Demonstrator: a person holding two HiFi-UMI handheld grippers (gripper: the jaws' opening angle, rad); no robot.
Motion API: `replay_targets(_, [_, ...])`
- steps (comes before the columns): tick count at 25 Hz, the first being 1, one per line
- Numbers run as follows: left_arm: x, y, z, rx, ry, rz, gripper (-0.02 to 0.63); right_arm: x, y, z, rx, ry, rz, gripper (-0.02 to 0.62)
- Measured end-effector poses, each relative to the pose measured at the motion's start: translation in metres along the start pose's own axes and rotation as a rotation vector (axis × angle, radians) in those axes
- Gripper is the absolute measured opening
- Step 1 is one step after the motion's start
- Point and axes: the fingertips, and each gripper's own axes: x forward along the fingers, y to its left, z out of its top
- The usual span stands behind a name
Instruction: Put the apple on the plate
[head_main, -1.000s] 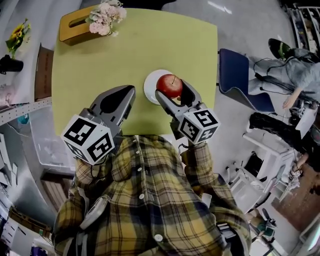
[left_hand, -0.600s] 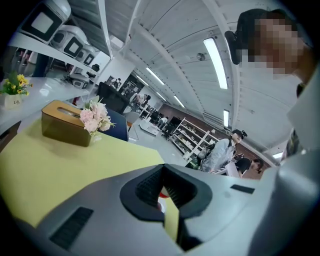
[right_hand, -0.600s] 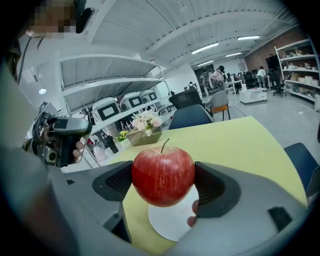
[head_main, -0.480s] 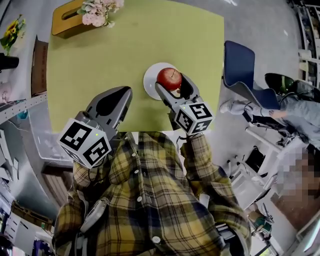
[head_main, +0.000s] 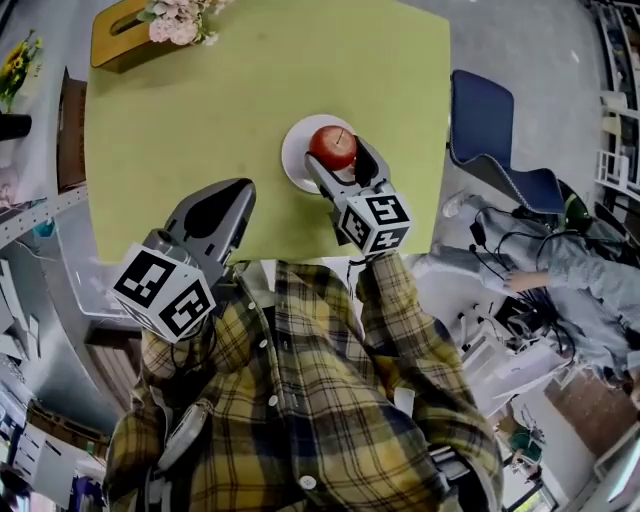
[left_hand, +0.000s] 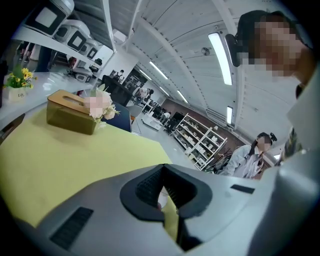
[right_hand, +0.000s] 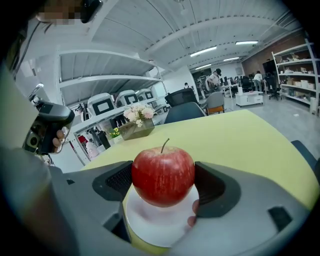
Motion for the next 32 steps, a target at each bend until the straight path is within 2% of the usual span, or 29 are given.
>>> replay_targets(7, [0.002,0.000,-0.005,-0.003,0.007,0.001,0.006,0.012,-0.003,-0.008,-0.036,0.038,-0.027,0.368])
replay_targets(13, [0.003,-0.004,-0.005,-0.005,0.005,-0.005,0.006,0.008,-0.004,-0.011,0.005,0.076,-0.021,0.368])
replay_targets(19, [0.001,-0.002,-0.002,0.002,0.000,-0.014,0.006,0.006,0.002,-0.021,-0.038,0.130,-0.025,0.368])
replay_targets(32, [0.007,-0.012,0.008,0.021,-0.006,-0.040,0.006,-0.001,0.006,-0.017,-0.062,0.139,-0.040,0.368])
